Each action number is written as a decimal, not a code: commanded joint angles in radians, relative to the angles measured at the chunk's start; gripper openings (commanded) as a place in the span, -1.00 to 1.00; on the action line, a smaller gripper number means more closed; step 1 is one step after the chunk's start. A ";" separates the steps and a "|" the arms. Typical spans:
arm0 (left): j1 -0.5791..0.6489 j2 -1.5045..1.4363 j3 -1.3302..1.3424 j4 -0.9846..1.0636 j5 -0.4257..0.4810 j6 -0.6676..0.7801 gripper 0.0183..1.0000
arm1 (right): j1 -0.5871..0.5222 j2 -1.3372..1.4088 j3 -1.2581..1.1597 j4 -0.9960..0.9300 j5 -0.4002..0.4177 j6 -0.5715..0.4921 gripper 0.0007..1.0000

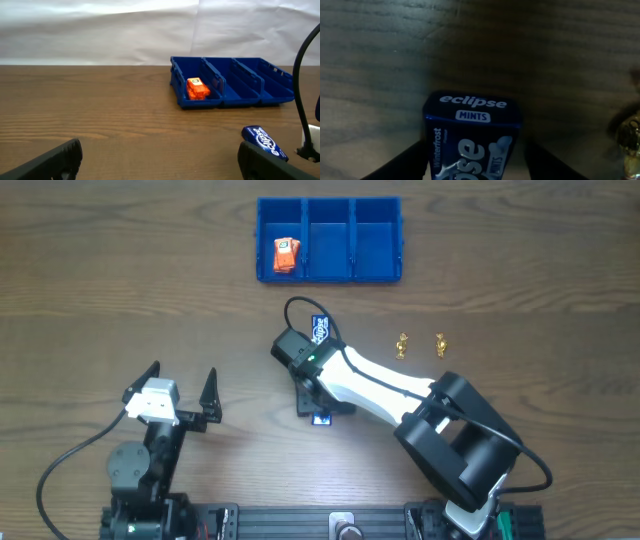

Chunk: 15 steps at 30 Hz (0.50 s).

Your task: Sort Candies Into Trays

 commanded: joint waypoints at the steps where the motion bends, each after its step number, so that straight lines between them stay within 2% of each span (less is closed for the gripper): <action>1: -0.003 -0.007 -0.020 -0.031 0.018 0.014 1.00 | 0.005 0.021 -0.006 0.006 0.010 0.008 -0.04; 6: -0.003 -0.007 -0.020 -0.031 0.018 0.014 1.00 | 0.005 0.021 -0.006 0.017 0.017 0.008 -0.39; 10: -0.003 -0.007 -0.020 -0.031 0.018 0.014 0.99 | 0.005 0.021 -0.006 0.032 0.017 0.008 -0.55; 15: -0.003 -0.007 -0.020 -0.031 0.018 0.014 1.00 | 0.005 -0.037 0.003 0.024 0.065 0.007 -0.90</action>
